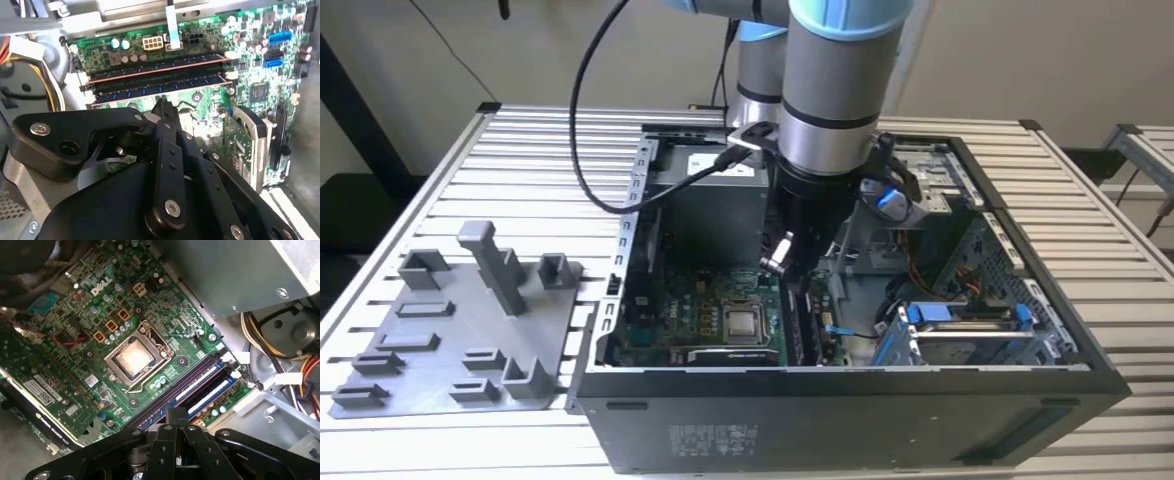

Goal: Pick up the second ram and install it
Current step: 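Press down the second ram until it locks into place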

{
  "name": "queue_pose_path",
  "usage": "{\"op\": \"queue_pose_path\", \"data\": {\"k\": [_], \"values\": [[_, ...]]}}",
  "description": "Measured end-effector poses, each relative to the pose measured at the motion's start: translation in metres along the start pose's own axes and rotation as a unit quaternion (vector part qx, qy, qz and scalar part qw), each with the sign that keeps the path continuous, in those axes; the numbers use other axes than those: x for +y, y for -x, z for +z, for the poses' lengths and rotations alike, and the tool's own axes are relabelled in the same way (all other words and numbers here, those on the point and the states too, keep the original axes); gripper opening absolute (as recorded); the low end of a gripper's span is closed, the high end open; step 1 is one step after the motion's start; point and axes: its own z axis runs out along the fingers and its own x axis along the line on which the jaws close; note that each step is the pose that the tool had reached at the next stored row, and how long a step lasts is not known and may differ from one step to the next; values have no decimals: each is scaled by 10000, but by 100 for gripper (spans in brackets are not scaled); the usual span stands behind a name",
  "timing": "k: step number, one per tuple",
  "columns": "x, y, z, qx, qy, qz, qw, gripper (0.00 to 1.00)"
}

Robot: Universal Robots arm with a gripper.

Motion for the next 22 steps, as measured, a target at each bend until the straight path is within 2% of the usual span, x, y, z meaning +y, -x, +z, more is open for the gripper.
{"op": "queue_pose_path", "data": {"k": [5,8,10,12,14,17,19,22], "values": [[0,0,2,-23,1,-436,9990,11],[0,0,2,-37,3,-698,9976,11],[0,0,2,-43,2,-795,9968,11],[0,0,2,-52,-2,-944,9955,11],[0,0,3,-63,-4,-1123,9937,11],[0,0,6,-77,-4,-1398,9902,11],[0,0,10,-85,-4,-1575,9875,11],[1,-1,22,-97,-2,-1840,9829,11]]}}
